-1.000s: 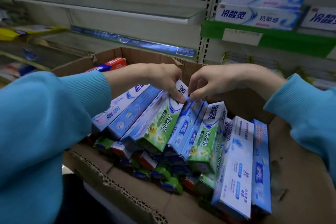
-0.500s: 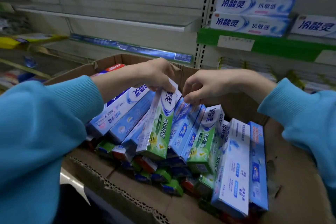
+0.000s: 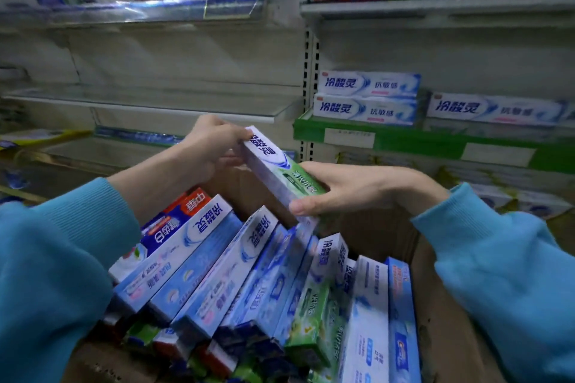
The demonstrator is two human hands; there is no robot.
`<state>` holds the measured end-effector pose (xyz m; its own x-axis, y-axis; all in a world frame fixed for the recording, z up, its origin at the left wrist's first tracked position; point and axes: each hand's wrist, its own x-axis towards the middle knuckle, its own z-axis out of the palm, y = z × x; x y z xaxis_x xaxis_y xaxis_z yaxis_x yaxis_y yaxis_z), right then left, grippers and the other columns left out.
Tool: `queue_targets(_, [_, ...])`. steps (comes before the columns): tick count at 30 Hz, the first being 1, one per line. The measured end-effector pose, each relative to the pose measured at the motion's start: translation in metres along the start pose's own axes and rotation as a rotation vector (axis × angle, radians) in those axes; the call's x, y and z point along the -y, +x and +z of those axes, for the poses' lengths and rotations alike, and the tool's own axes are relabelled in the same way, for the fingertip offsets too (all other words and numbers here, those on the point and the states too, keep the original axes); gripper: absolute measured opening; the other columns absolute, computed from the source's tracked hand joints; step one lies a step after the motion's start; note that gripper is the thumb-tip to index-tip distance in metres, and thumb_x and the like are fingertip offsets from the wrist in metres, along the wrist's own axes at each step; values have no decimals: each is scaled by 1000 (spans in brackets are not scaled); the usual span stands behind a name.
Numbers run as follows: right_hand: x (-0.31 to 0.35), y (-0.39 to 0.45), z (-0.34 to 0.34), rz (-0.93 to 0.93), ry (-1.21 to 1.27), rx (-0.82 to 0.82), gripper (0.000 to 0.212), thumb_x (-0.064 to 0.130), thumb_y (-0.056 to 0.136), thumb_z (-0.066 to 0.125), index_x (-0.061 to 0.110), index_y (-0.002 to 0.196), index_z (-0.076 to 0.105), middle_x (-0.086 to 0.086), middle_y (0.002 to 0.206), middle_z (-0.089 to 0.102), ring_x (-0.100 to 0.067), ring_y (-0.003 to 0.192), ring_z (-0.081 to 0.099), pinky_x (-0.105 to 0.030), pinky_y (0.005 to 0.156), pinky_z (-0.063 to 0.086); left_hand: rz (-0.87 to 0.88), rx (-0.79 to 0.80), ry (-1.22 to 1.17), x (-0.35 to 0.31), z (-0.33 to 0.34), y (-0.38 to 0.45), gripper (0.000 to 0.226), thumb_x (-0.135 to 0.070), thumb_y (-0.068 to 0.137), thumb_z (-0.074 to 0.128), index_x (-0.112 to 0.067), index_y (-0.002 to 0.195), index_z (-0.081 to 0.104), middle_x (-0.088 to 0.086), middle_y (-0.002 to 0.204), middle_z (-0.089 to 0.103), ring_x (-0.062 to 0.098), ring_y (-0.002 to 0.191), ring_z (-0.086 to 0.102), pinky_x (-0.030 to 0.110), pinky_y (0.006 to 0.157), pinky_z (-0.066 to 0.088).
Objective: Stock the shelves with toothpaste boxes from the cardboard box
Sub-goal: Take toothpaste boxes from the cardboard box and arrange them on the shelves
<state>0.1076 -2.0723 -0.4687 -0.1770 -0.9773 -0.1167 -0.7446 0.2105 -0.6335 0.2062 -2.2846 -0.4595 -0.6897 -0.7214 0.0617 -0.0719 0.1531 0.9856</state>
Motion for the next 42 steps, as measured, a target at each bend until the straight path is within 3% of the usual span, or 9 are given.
queue_targets(5, [-21,-18,-30,49,25,-295,59,45,80,78,26,128,49,-2,111,62,-31,94,69,-55,76,59,0,21,-254,-14,18,6,6,-2,97,60,-1,102,64,6,64,73,14,57,70,27,59,62])
queue_targets(9, [-36,-53,-59,25,26,-528,52,35,81,80,26,125,55,9,111,62,-5,86,66,-20,65,53,51,145,-360,-25,41,6,22,4,98,56,6,119,63,18,98,74,22,85,73,25,66,62])
queue_targets(15, [-79,-119,-97,1,279,-898,39,20,82,79,21,119,66,-7,109,72,-20,99,69,-32,75,58,132,299,-453,-48,100,-17,24,10,93,59,-5,112,61,21,108,71,25,93,73,27,81,62])
queue_targets(19, [-106,-158,-119,4,374,-1195,49,20,73,84,13,116,62,-8,104,73,-20,96,70,-26,73,55,234,338,-402,-66,152,-30,36,8,91,66,3,124,55,23,116,67,32,106,70,30,83,61])
queue_targets(23, [-128,-200,-137,50,372,-1430,38,7,78,81,8,109,59,-3,99,70,-12,92,68,-20,74,56,339,360,-289,-80,214,-37,22,0,87,73,-7,102,59,20,110,71,30,98,71,37,87,60])
queue_targets(27, [-145,-246,-155,129,322,-1534,38,7,79,81,10,111,61,-12,109,70,-19,99,68,-32,92,55,396,362,-235,-98,272,-43,27,-9,85,79,-9,104,60,14,106,72,25,92,71,37,85,59])
queue_targets(33, [-159,-300,-176,250,138,-1658,38,8,84,77,3,119,63,-1,100,64,-9,89,62,-19,82,49,441,374,-117,-114,355,-38,26,-20,83,84,-14,100,66,6,96,76,22,86,76,45,87,61])
queue_targets(38, [-191,-330,-197,435,65,-1690,40,15,89,73,2,125,62,-5,105,67,-23,102,66,-31,86,52,423,421,-72,-121,420,-52,27,-18,88,78,-18,102,55,3,98,67,26,99,67,48,97,54])
queue_targets(42, [-219,-348,-206,606,94,-1728,42,16,94,67,3,132,56,-6,117,64,-16,97,59,-24,80,45,444,415,62,-131,469,-62,18,-19,92,73,-17,98,56,4,100,64,23,94,62,38,89,51])
